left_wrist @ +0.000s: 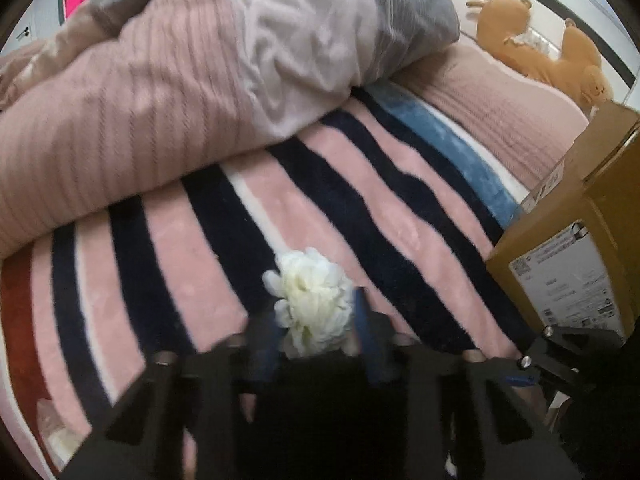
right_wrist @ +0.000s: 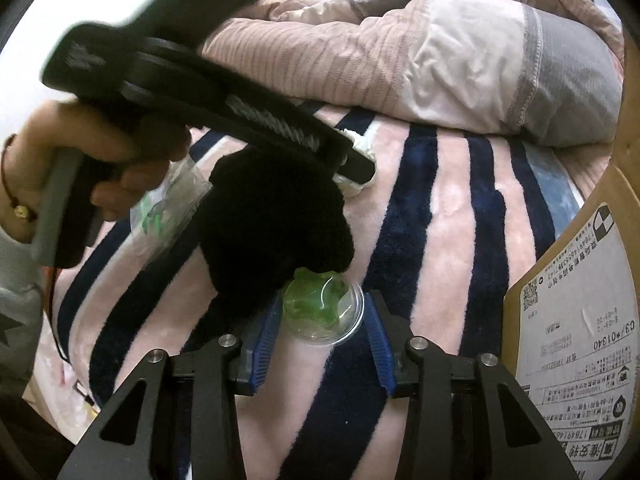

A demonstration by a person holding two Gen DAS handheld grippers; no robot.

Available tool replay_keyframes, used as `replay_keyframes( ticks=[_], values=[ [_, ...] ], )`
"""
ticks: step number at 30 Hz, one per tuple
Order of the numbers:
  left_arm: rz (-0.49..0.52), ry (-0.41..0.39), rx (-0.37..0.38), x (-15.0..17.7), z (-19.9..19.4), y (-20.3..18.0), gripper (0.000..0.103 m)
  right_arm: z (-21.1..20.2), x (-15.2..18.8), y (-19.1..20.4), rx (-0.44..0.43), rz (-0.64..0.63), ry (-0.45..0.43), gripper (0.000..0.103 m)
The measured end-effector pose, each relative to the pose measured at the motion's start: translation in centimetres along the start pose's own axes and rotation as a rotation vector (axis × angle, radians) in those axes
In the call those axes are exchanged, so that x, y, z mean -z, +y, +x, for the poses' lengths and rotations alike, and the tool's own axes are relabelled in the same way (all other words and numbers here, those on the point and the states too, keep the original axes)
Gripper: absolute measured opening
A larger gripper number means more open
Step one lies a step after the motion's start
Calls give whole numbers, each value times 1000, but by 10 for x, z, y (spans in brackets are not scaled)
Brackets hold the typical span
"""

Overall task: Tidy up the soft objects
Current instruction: 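Grasp the white flower with the left gripper while the right gripper grasps the green jelly cup, then lower the flower and jelly cup into the cardboard box and release both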

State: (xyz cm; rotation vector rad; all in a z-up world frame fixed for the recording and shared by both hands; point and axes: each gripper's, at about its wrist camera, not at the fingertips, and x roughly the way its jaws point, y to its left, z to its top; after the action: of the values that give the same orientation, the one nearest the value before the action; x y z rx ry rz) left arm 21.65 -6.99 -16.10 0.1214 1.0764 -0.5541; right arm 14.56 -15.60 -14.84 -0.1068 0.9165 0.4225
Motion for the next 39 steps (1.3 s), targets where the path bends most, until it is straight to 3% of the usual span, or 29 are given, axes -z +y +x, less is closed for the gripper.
replay_keyframes(
  ticks=[9, 20, 30, 39],
  values=[
    [16, -57, -46, 6, -29, -1, 22, -16, 0, 5, 24, 5, -41, 38],
    [30, -179, -75, 31, -122, -17, 22, -77, -9, 30, 60, -28, -155, 38],
    [78, -300, -101, 58, -217, -63, 22, -163, -20, 62, 82, -80, -323, 35],
    [147, -366, -78, 48, -256, -116, 22, -225, -19, 46, 141, -47, -455, 35]
  ],
)
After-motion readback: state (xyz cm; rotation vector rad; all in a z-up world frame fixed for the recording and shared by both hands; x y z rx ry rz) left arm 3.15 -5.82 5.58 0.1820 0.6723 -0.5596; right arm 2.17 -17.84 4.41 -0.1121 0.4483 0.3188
